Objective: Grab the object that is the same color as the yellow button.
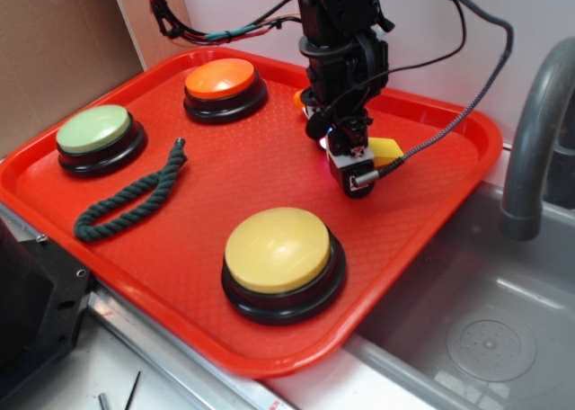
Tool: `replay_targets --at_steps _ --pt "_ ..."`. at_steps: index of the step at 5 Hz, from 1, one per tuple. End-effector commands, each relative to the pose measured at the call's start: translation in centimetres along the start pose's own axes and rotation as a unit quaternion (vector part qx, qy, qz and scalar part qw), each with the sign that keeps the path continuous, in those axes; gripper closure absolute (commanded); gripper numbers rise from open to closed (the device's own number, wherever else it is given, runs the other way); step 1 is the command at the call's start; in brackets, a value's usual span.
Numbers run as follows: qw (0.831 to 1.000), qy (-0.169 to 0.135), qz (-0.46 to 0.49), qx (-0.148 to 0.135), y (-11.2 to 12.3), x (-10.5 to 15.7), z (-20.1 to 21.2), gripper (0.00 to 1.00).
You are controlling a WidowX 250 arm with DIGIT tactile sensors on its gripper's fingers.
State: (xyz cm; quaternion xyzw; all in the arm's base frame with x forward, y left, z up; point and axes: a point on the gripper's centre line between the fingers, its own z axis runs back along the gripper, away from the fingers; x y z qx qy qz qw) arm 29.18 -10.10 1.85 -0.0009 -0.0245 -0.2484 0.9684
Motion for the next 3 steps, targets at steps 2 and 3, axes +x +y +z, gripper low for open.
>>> replay_targets --at_steps 2,3 --pt "0.999 -0.033 0.021 0.027 -0.9 -2.0 5.3 1.0" --pt "0.993 -0.055 0.102 0.033 -0.9 -4.9 8.8 1.0"
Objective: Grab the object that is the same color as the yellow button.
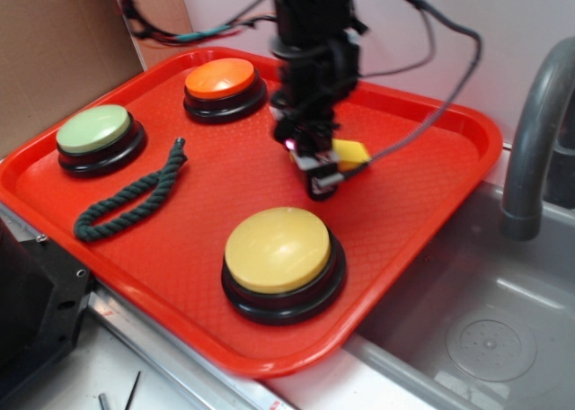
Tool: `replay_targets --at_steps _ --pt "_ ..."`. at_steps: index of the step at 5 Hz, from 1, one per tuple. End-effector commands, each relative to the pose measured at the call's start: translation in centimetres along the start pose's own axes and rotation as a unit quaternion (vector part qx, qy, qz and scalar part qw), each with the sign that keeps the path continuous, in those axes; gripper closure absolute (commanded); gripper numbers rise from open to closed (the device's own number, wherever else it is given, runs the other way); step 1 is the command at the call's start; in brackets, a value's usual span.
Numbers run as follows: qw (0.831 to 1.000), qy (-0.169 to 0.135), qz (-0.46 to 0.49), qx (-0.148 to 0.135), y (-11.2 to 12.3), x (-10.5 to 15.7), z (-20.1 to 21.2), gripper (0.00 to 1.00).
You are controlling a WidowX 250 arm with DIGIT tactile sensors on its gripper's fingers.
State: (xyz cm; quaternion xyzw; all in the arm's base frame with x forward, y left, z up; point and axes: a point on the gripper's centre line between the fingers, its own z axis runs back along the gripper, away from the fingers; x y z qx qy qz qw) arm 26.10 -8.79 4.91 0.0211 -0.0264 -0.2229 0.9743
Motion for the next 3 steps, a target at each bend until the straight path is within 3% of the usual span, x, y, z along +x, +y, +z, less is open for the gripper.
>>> replay_targets --at_steps 1,3 --pt "0.992 -0.041 0.119 -0.02 0.4 -3.9 8.3 1.0" --pt "0.985 -0.008 0.168 -0.036 -0.6 -10.1 10.8 1.0"
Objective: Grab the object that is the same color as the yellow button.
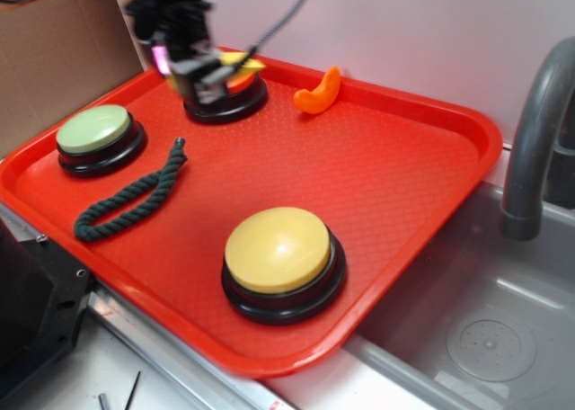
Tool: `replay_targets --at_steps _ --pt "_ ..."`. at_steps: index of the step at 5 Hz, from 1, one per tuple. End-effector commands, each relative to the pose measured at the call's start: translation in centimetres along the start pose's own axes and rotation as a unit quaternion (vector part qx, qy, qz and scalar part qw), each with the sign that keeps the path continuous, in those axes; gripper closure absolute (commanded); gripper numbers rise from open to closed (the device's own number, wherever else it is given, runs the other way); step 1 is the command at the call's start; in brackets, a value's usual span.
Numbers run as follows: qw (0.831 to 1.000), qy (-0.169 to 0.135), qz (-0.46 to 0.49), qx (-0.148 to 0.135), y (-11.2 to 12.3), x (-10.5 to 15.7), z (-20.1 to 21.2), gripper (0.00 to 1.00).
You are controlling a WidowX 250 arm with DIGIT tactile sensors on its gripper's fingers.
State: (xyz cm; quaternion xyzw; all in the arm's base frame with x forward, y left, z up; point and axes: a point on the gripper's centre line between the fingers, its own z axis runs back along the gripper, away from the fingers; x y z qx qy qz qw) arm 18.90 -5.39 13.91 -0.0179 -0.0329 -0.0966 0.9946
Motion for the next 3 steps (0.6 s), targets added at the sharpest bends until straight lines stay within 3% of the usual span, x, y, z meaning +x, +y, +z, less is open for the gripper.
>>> replay_targets --at_steps 1,3 --pt "0.998 -0.008 0.057 -0.014 -0.2 -3.9 2.2 1.0" --pt "0.995 0.0 0.102 -0.017 1.7 -4.2 1.8 1.0"
